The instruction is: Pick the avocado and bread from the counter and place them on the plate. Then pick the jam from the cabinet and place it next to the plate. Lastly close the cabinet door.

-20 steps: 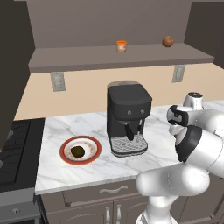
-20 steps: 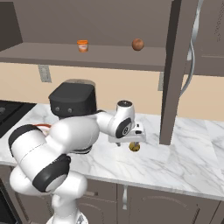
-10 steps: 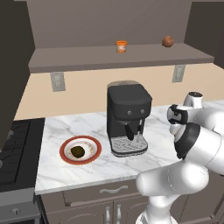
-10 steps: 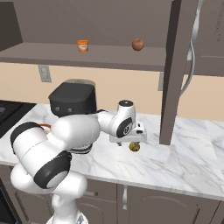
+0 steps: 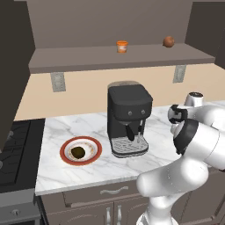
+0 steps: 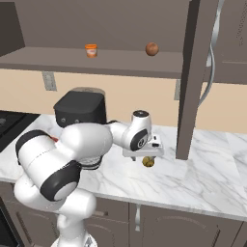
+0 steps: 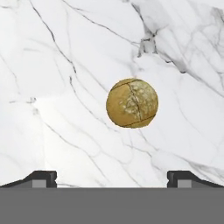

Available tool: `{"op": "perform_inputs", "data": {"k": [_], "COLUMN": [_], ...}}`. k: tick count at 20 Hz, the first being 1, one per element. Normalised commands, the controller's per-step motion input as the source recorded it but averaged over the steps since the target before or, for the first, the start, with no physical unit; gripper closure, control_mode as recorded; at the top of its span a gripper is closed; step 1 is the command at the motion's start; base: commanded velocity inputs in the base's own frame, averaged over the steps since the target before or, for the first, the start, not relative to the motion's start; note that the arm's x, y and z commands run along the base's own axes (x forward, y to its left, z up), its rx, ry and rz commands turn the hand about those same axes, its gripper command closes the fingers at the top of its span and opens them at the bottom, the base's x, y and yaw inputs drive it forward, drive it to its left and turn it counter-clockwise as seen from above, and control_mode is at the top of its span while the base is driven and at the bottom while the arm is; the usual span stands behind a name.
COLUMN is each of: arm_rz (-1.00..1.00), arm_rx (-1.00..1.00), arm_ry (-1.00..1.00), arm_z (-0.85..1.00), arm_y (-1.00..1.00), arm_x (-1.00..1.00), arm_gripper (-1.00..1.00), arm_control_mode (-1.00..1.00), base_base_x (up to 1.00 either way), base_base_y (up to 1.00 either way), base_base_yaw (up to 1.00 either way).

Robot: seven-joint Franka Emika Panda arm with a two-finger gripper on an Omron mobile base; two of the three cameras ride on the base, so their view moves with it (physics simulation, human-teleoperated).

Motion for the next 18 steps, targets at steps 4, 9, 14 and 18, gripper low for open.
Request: {"op": "perform_inputs", "data": {"k": [4, 9, 14, 18], "arm_rz": [0.00, 0.00, 0.00, 0.00], "arm_rx": [0.00, 0.00, 0.00, 0.00], "arm_ry": [0.01, 0.01, 0.01, 0.02], "arm_z": [-0.03, -0.05, -0.05, -0.05], "arm_y": [-0.03, 0.00, 0.00, 0.00], "arm_x": [0.06, 0.06, 0.05, 0.09], "arm_gripper": [-1.00, -1.00, -1.00, -1.00], "arm_control_mode": [-1.00, -1.00, -1.00, -1.00], "base_base_x": [0.00, 0.00, 0.00, 0.00], "base_base_y": [0.00, 0.00, 0.00, 0.00], "base_base_yaw": [0.00, 0.00, 0.00, 0.00]}}
